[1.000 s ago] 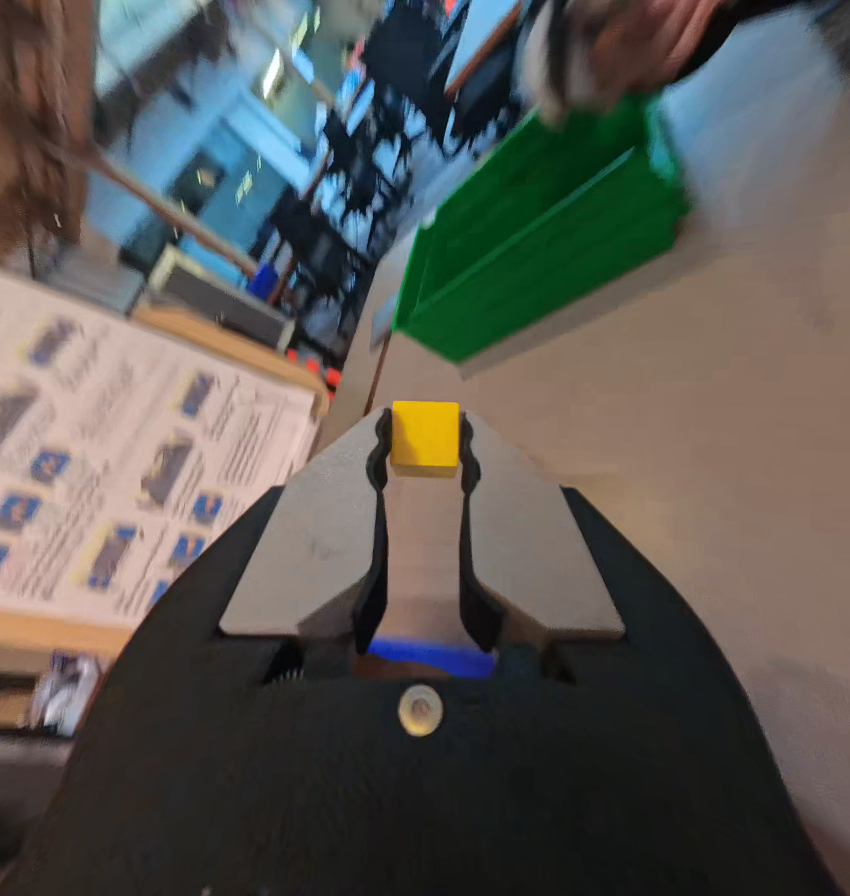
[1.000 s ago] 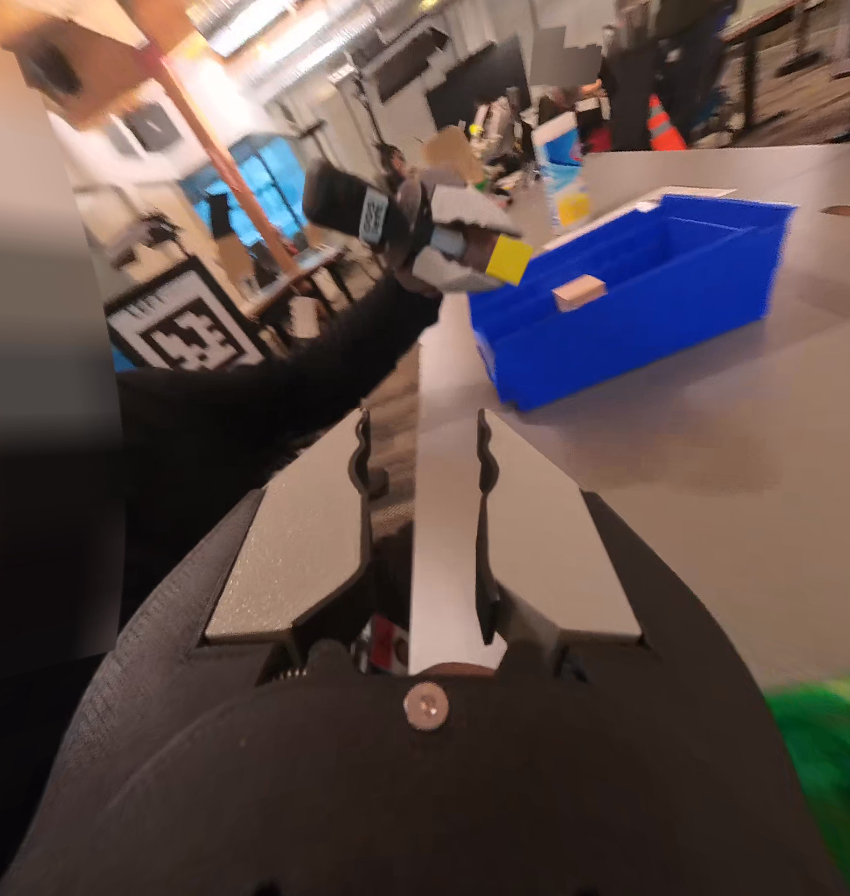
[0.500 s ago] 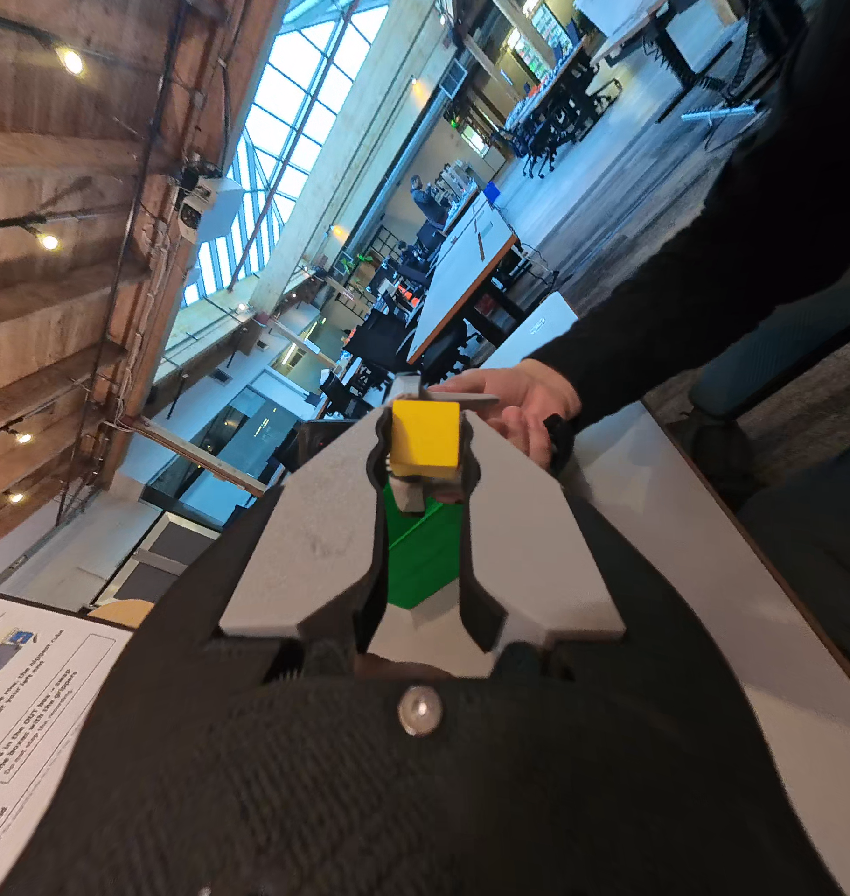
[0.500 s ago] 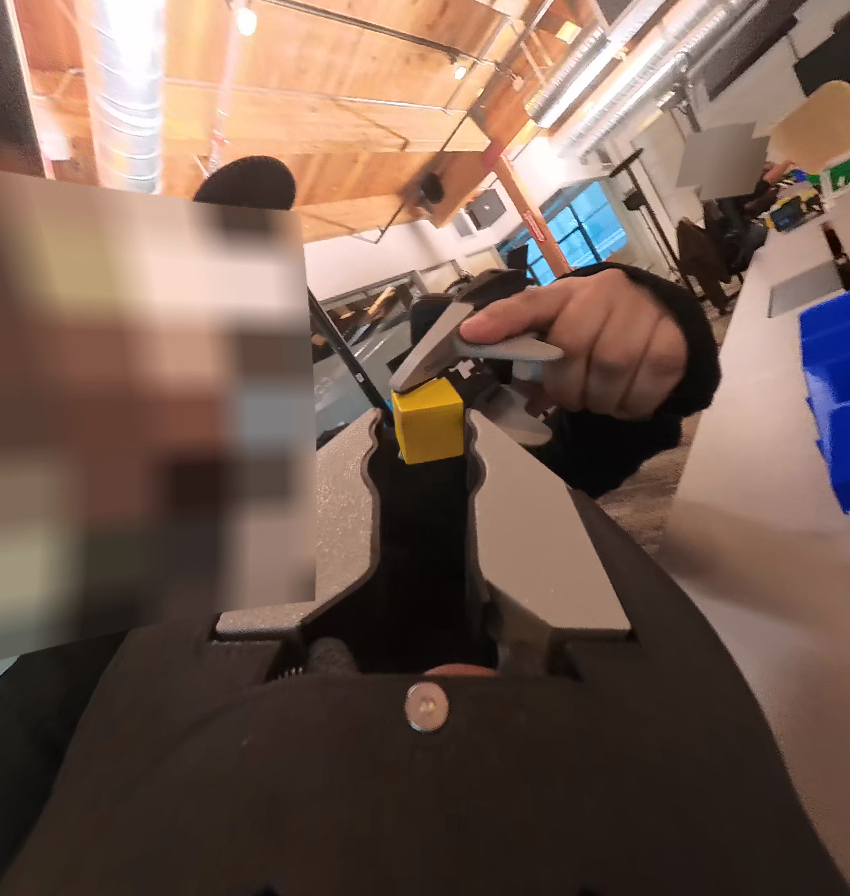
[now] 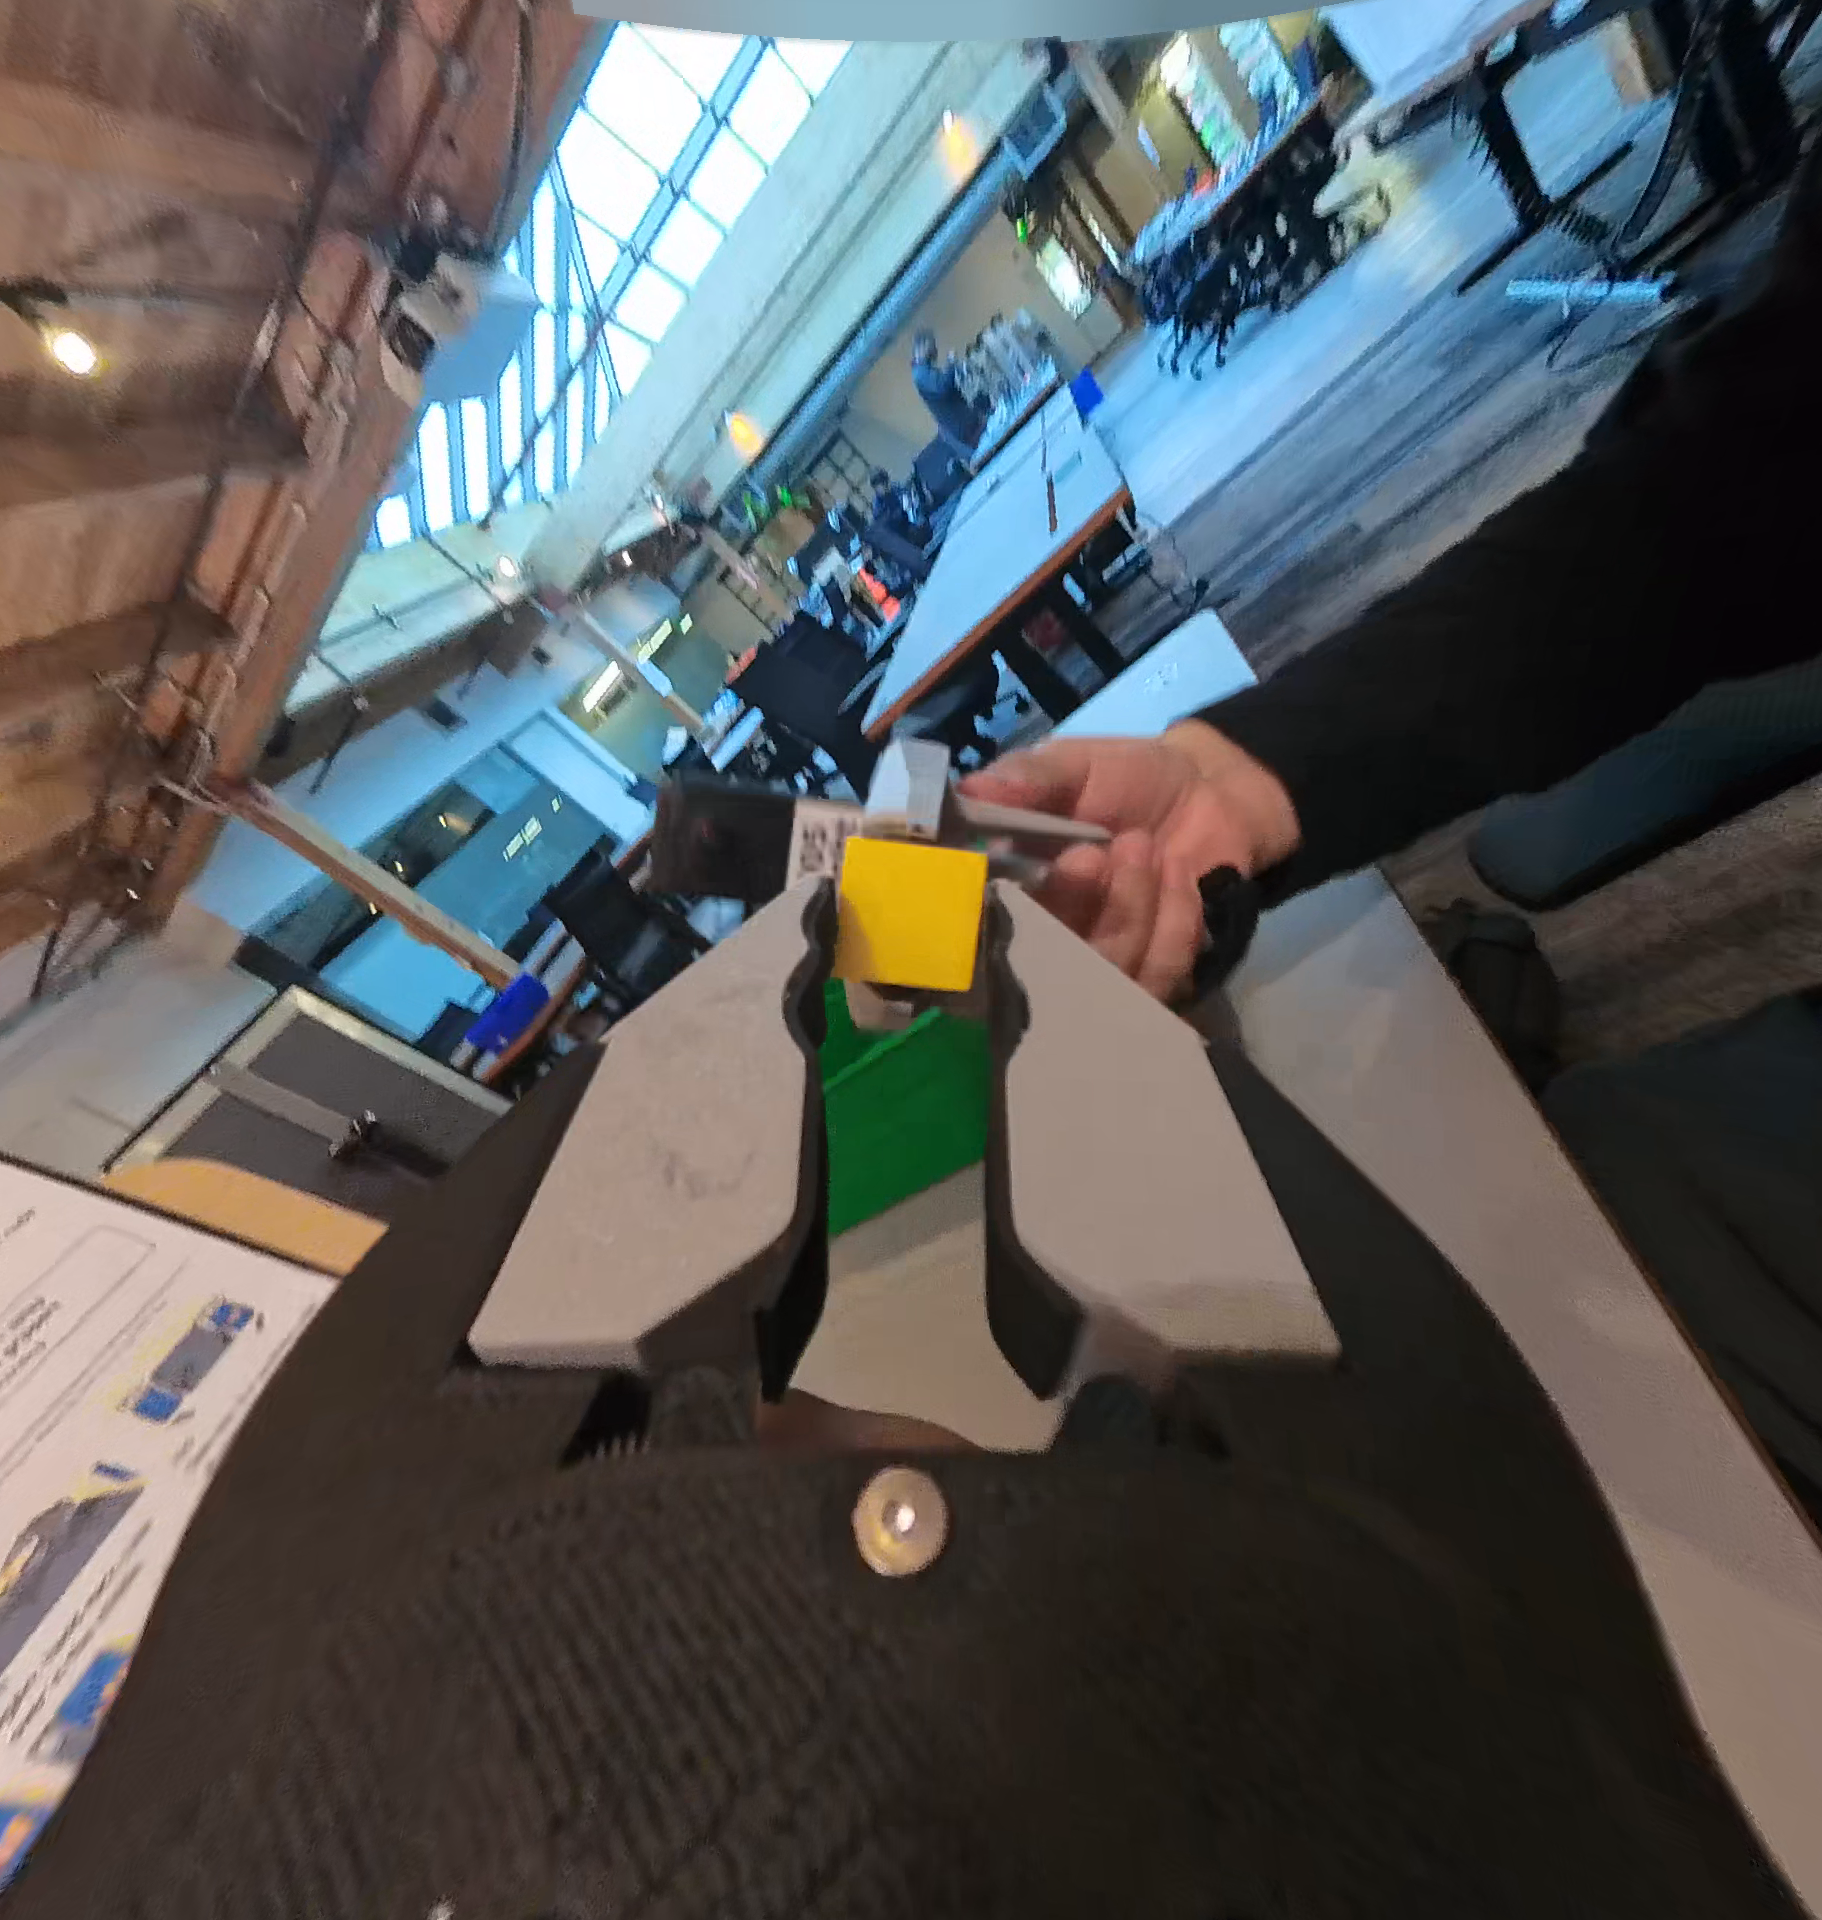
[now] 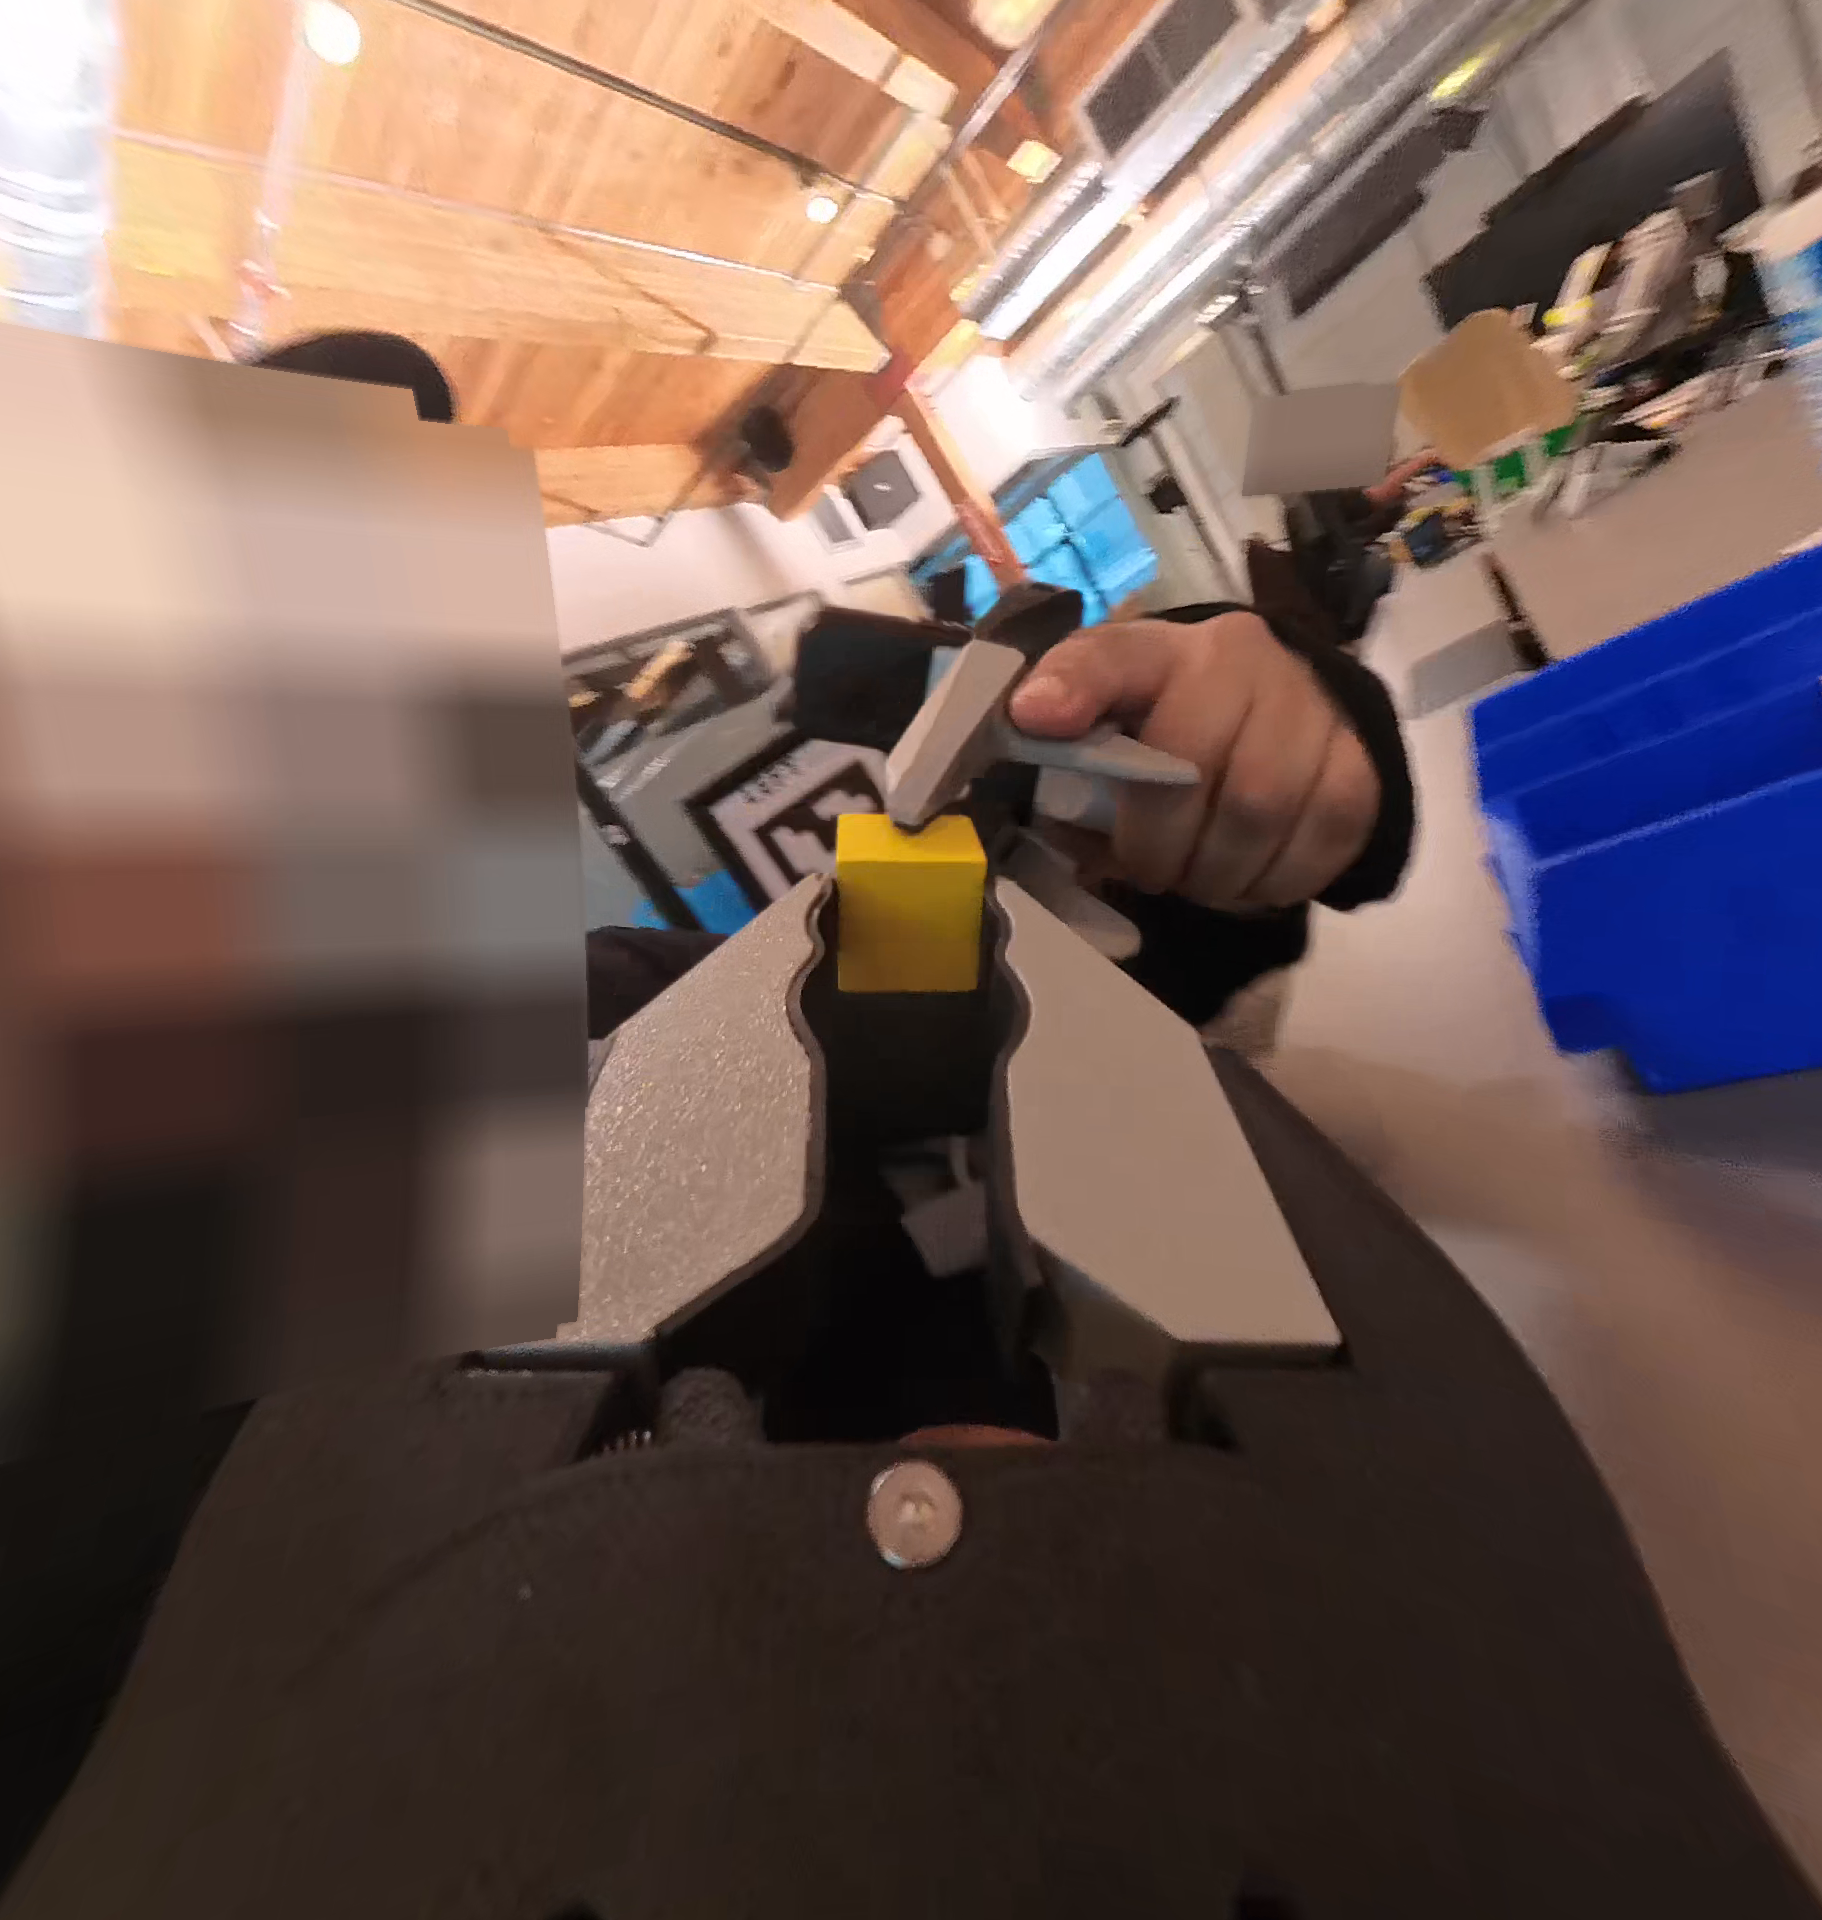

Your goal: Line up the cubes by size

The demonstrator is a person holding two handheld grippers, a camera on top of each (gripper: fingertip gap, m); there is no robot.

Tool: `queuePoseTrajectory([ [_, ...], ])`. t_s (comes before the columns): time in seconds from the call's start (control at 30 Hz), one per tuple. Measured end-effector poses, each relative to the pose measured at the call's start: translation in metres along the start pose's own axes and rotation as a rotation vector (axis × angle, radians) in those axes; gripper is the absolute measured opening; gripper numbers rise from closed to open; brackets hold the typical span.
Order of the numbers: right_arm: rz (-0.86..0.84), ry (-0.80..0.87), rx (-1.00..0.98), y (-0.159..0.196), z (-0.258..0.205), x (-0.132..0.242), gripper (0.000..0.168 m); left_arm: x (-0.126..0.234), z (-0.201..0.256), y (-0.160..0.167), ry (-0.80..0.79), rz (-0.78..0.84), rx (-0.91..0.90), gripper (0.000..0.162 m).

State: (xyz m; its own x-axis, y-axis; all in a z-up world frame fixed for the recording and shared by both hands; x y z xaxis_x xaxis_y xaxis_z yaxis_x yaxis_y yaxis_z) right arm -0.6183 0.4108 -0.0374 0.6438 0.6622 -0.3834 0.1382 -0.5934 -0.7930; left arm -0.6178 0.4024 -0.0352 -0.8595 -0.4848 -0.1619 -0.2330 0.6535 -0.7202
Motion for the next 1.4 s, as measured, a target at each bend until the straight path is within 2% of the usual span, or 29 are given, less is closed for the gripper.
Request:
queuePoseTrajectory([
  [0.03, -0.023, 0.071, 0.031, -0.001, 0.003, 0.006, 0.025, 0.005, -0.003, 0.006, 0.019, -0.043, 0.002, 0.025],
  [0.17, -0.179, 0.37, 0.205, -0.01, 0.0, 0.042, 0.024, 0.048, -0.039, 0.053, 0.113, -0.345, -0.007, 0.014],
  [0.23, -0.274, 0.508, 0.274, -0.015, -0.005, 0.068, 0.024, 0.086, -0.063, 0.104, 0.154, -0.627, -0.012, 0.031],
  [0.33, -0.423, 0.747, 0.336, -0.024, -0.007, 0.123, 0.024, 0.154, -0.104, 0.179, 0.14, -1.018, -0.094, 0.043],
  [0.4, -0.507, 0.885, 0.344, -0.029, -0.011, 0.161, 0.025, 0.191, -0.12, 0.214, 0.149, -1.201, -0.091, 0.047],
  [0.5, -0.652, 1.038, 0.342, -0.033, -0.015, 0.211, 0.025, 0.224, -0.128, 0.251, 0.189, -1.365, -0.05, 0.045],
  [0.63, -0.855, 1.103, 0.298, -0.026, -0.018, 0.259, 0.025, 0.245, -0.125, 0.288, 0.27, -1.513, -0.044, 0.046],
  [0.87, -1.204, 1.082, 0.138, 0.014, 0.0, 0.31, 0.025, 0.241, -0.115, 0.314, 0.373, -1.56, -0.064, 0.045],
  [1.03, -1.361, 1.04, 0.095, 0.038, 0.024, 0.317, 0.025, 0.24, -0.115, 0.314, 0.393, -1.526, -0.016, 0.044],
  [1.13, -1.376, 1.007, 0.117, 0.044, 0.039, 0.312, 0.025, 0.233, -0.119, 0.313, 0.354, -1.469, -0.006, 0.044],
  [1.3, -1.39, 0.941, 0.097, 0.057, 0.055, 0.309, 0.025, 0.205, -0.131, 0.288, 0.258, -1.319, 0.03, 0.044],
  [1.4, -1.392, 0.926, 0.085, 0.06, 0.062, 0.31, 0.025, 0.177, -0.14, 0.256, 0.196, -1.172, 0.029, 0.044],
])
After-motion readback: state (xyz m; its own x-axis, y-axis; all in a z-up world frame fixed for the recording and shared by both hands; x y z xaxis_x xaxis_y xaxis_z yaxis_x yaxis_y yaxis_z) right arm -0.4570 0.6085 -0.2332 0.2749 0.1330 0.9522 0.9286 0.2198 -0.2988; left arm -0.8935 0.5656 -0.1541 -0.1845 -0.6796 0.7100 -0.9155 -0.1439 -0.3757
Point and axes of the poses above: each gripper's, where its closed fingertips meet, x back along the fingers, y out of its underside, z = x × y across the jaws, the point moved 1 cm from there along x, back along the fingers, and after that the axes turned 12 degrees about -y, right-handed, at the moved point
